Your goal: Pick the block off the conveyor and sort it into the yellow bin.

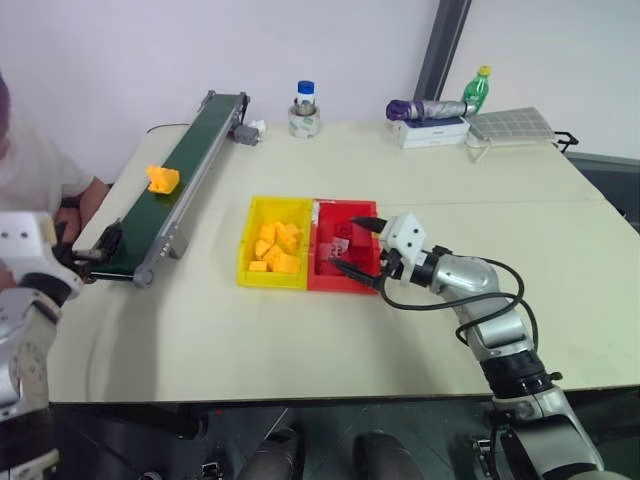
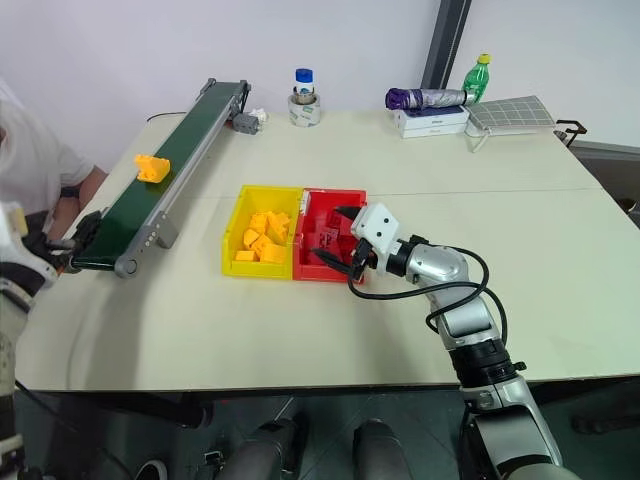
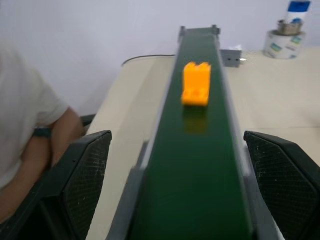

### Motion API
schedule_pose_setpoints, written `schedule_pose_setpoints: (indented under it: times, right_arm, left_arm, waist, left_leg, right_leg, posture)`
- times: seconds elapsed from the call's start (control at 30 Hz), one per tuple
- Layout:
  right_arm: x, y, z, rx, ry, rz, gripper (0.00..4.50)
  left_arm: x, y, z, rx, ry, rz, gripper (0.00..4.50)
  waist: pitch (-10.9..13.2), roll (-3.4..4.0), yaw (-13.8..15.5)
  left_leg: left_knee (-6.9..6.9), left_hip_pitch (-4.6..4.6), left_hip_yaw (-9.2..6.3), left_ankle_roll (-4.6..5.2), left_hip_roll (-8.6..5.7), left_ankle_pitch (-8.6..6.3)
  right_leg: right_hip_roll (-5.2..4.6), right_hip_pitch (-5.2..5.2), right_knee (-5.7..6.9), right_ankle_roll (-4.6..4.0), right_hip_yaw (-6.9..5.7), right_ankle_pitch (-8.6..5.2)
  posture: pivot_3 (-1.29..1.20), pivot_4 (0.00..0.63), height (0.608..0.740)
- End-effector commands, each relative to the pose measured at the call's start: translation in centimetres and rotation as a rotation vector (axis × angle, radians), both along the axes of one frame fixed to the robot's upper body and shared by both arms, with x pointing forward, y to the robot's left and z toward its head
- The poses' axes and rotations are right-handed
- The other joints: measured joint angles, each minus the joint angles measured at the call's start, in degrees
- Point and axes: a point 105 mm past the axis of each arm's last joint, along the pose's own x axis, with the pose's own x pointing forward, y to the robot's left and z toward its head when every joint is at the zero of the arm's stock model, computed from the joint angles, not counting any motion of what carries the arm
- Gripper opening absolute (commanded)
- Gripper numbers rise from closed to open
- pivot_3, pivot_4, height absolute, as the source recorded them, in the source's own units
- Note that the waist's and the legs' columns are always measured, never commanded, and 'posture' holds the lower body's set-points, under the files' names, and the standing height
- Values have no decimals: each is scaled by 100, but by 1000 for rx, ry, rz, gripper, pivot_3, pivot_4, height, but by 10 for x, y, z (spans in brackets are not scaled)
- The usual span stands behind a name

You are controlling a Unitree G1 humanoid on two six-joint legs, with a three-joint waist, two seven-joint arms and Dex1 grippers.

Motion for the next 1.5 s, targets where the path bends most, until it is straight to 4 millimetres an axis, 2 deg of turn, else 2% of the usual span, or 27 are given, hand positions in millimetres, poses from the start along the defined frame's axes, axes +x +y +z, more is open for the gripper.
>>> schedule_pose_setpoints:
  times: [0.03,0.17,0.23,0.3,0.53,0.67,0.7,0.73,0.77,0.9,0.97,1.07,1.2,1.23,1.33,1.4,1.5]
  right_arm:
    - [-3,4,10,16,-44,9,4500]
    - [-4,4,9,21,-43,2,4500]
    - [-4,5,9,21,-44,0,4500]
    - [-4,4,10,21,-46,-5,4500]
    - [-6,-2,9,17,-43,-28,4500]
    - [-6,-2,10,18,-44,-32,4500]
    - [-5,-2,10,18,-44,-33,4500]
    - [-5,-3,10,18,-45,-35,4500]
    - [-5,-3,11,18,-46,-36,4500]
    - [-4,-5,10,12,-46,-38,4500]
    - [-2,-10,11,7,-52,-55,4500]
    - [5,-20,15,1,-60,-84,4500]
    - [3,-16,17,-2,-64,-64,4500]
    - [3,-15,17,-1,-64,-61,4500]
    - [2,-11,17,5,-65,-55,4500]
    - [2,-10,18,11,-64,-52,4500]
    - [1,-10,18,14,-63,-51,4500]
  left_arm:
    - [12,1,6,19,38,-23,4468]
    - [36,-4,6,33,88,-63,4468]
    - [47,-6,5,110,113,-68,4468]
    - [55,-7,7,71,107,-74,4468]
    - [67,-4,3,73,87,-69,4468]
    - [72,-10,-3,44,101,-100,4468]
    - [73,-11,-5,30,106,-109,3935]
    - [73,-12,-7,30,113,-118,3684]
    - [72,-13,-8,32,116,-123,3247]
    - [70,-13,3,49,71,-111,1326]
    - [68,-16,9,48,52,-114,1336]
    - [67,-38,23,41,-10,-193,1336]
    - [56,-102,41,6,-84,-458,1336]
    - [53,-111,42,-6,-79,-497,1336]
    - [49,-148,30,58,-47,-613,1336]
    - [51,-165,22,48,-32,-636,1336]
    - [54,-173,12,57,-10,-643,1336]
  waist:
    - [0,0,-17]
    - [0,0,-5]
    - [0,0,-3]
    - [0,-1,-2]
    - [0,0,-23]
    - [0,-1,-12]
    - [0,-1,-12]
    - [0,-1,-12]
    - [0,-1,-11]
    - [-1,-1,-12]
    - [0,-2,-12]
    - [0,-1,-5]
    - [-1,-2,4]
    - [-1,-2,-3]
    - [-1,-1,-33]
    - [-1,-1,-31]
    - [-1,-2,-38]
  left_leg:
    - [0,0,0,0,0,0]
    - [-1,0,0,0,0,1]
    - [0,0,0,-1,0,1]
    - [0,0,2,-1,-1,1]
    - [-1,-1,0,-1,0,1]
    - [0,-1,0,0,-1,2]
    - [1,0,0,0,-1,2]
    - [2,-1,0,0,-1,2]
    - [2,0,0,0,-1,2]
    - [2,0,0,0,-1,2]
    - [2,-1,0,0,-1,2]
    - [2,-1,0,0,-1,2]
    - [8,-1,-1,0,-1,2]
    - [8,-1,0,0,-1,2]
    - [8,1,1,0,-1,2]
    - [7,2,1,1,-1,3]
    - [10,3,1,4,-1,7]
  right_leg:
    - [0,0,1,1,0,0]
    - [1,-4,2,18,0,10]
    - [1,-2,3,19,-1,11]
    - [0,-1,2,19,0,11]
    - [1,-5,3,25,0,14]
    - [0,-4,4,25,-1,15]
    - [0,-2,4,25,-1,15]
    - [0,-2,4,25,-1,15]
    - [0,-1,4,25,-1,15]
    - [0,-1,4,26,-1,15]
    - [0,-2,4,26,-1,16]
    - [0,-1,4,26,-1,16]
    - [-1,6,2,26,-3,16]
    - [-1,5,3,26,-3,16]
    - [-1,5,5,26,-2,16]
    - [-1,4,8,27,-2,16]
    - [0,4,12,26,-2,16]
  posture:
    - [0,150,740]
    - [0,150,740]
    - [0,150,740]
    - [0,150,740]
    - [0,150,740]
    - [0,150,740]
    - [0,150,740]
    - [0,150,740]
    - [0,150,740]
    - [0,150,740]
    - [0,150,740]
    - [0,150,740]
    - [0,150,740]
    - [0,150,740]
    - [0,150,740]
    - [0,150,740]
    - [0,150,740]
